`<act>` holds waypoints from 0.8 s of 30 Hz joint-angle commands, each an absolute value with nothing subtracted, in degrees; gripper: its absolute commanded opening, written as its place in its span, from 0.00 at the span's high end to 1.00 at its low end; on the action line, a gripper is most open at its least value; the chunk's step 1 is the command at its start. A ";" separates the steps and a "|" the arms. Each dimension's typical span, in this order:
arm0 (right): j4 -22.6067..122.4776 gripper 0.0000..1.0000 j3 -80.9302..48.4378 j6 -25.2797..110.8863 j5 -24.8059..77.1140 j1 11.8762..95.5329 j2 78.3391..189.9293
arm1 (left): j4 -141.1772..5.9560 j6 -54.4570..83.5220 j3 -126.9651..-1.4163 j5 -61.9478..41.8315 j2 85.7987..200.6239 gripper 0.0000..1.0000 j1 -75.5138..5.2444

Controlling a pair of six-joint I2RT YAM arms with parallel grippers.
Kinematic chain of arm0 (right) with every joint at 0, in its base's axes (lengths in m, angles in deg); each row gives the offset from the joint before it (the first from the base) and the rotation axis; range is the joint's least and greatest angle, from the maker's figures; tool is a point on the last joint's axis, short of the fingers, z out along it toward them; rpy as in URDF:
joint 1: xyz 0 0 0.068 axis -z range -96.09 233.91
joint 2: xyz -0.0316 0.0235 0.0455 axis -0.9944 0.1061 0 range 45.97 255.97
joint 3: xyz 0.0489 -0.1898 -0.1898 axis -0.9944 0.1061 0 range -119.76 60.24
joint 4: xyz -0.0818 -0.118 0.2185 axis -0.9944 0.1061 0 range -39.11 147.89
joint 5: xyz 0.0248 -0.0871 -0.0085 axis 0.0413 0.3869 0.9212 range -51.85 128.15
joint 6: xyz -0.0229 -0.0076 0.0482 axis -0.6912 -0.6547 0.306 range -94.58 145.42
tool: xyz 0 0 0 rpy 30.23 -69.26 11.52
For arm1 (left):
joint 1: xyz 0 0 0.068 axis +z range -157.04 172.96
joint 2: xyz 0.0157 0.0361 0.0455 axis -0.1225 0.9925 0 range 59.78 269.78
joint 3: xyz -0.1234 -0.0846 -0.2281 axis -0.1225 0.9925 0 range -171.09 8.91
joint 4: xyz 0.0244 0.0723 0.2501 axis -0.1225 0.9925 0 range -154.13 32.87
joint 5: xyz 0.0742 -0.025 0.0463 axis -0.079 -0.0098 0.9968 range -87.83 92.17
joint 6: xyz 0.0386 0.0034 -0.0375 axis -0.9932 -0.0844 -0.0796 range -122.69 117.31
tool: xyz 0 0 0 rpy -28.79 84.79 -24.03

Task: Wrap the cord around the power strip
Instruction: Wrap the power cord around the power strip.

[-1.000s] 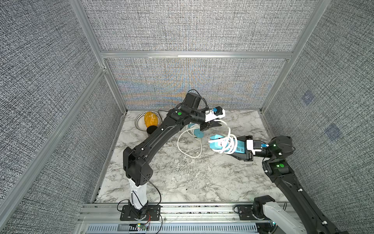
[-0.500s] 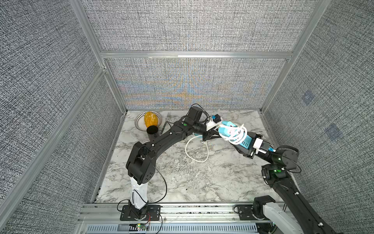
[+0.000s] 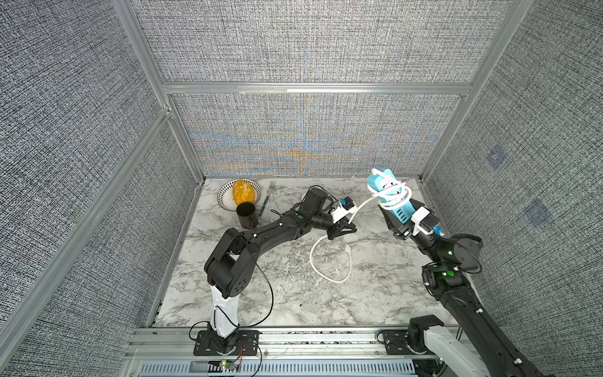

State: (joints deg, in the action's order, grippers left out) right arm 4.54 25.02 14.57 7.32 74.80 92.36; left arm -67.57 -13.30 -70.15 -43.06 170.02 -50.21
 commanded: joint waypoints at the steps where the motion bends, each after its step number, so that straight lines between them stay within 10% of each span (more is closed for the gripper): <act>1: 8.06 1.00 22.31 9.32 19.12 74.82 92.90 | -66.52 -12.12 -69.44 -39.76 169.64 0.85 -50.37; 15: 34.78 1.00 13.44 5.28 39.77 78.55 100.98 | -48.29 -21.02 -69.76 -26.07 155.24 1.00 -54.39; 24: 53.02 1.00 8.04 -1.88 28.38 80.45 107.19 | -30.59 -38.65 -85.55 -15.31 150.88 1.00 -54.63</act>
